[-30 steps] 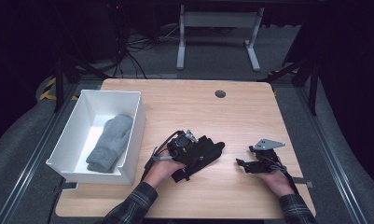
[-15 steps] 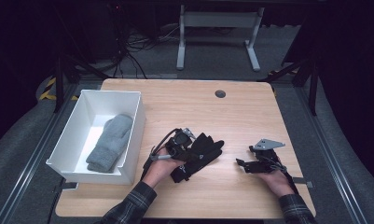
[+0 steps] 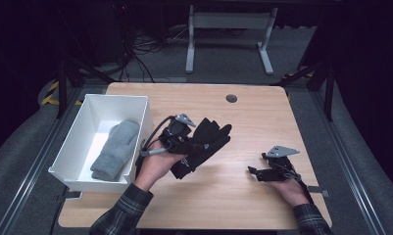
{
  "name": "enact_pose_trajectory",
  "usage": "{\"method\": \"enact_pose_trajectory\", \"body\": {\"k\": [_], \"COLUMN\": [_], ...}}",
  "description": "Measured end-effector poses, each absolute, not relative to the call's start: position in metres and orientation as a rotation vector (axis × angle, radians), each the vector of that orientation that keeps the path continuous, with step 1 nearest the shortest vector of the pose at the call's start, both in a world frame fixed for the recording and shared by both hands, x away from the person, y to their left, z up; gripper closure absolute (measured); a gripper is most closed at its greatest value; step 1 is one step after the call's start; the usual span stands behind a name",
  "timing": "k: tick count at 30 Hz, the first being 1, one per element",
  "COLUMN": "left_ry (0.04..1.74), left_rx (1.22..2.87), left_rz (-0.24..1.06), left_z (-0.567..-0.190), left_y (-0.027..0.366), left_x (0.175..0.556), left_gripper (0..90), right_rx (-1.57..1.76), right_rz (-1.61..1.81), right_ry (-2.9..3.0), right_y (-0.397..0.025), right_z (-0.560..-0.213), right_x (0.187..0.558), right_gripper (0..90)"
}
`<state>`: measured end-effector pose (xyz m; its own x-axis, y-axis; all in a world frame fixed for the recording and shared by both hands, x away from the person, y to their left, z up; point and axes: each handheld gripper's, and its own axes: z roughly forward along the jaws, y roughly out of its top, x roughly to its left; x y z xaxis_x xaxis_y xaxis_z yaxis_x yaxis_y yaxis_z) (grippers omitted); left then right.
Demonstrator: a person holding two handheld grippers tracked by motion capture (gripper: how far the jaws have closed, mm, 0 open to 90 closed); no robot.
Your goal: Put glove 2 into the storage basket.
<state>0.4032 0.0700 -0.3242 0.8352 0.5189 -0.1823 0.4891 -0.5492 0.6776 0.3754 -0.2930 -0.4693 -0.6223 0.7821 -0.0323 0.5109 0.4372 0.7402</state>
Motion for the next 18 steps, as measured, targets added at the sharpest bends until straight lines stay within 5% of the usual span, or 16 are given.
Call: {"method": "enact_pose_trajectory", "body": {"k": [18], "left_ry": [0.878], "left_rx": [2.14], "left_rz": [0.168], "left_z": [-0.25], "left_y": [0.174], "left_x": [0.399], "left_gripper": [71.9], "right_rx": [1.101], "right_rz": [1.007], "right_ry": [2.323], "right_y": [-0.293], "right_z": [-0.469], "right_x": [0.376], "right_gripper": [19.7]}}
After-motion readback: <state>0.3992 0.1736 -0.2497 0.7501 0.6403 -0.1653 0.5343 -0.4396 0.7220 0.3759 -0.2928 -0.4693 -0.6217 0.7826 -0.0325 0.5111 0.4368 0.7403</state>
